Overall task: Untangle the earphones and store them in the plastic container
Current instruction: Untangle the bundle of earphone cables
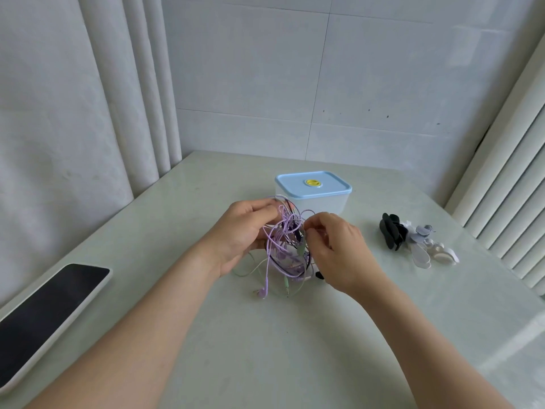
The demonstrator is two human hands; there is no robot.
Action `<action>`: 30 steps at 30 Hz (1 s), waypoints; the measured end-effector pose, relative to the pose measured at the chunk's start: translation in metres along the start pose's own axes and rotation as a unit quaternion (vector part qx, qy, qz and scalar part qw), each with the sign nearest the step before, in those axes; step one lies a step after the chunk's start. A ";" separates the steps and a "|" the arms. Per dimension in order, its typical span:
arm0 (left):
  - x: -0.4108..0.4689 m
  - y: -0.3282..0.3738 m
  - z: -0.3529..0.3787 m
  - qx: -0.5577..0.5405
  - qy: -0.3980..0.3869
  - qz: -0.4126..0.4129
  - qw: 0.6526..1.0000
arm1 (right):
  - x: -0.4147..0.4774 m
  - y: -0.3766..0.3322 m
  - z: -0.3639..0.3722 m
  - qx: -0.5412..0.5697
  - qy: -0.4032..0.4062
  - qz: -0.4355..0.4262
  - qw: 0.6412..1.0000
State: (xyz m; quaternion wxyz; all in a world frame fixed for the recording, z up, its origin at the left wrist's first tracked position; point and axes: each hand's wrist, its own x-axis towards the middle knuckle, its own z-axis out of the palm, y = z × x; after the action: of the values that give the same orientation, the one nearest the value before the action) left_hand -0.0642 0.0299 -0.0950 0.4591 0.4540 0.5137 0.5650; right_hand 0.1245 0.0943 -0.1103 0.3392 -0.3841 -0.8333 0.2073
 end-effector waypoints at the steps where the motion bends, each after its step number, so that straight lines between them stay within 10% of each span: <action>1: 0.000 0.001 0.001 -0.010 0.008 0.007 1.000 | 0.000 -0.002 -0.001 0.013 -0.003 0.001 1.000; 8: 0.000 0.009 -0.001 -0.142 0.052 0.010 0.988 | 0.001 -0.009 -0.006 0.100 0.017 0.041 0.994; 16: 0.008 -0.011 -0.005 0.142 0.206 0.034 0.968 | -0.002 -0.017 -0.012 0.178 0.044 0.086 0.979; 22: -0.006 0.009 0.005 0.168 0.090 -0.121 0.974 | 0.001 -0.011 -0.009 0.215 0.051 0.112 0.969; 30: -0.001 0.002 0.001 0.127 0.073 -0.029 0.989 | 0.001 -0.008 -0.007 0.178 0.048 0.101 0.978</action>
State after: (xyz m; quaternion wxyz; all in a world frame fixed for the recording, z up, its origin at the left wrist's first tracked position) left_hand -0.0628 0.0286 -0.0926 0.3754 0.4511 0.6262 0.5133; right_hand 0.1259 0.0906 -0.1003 0.4189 -0.4097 -0.7226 0.3668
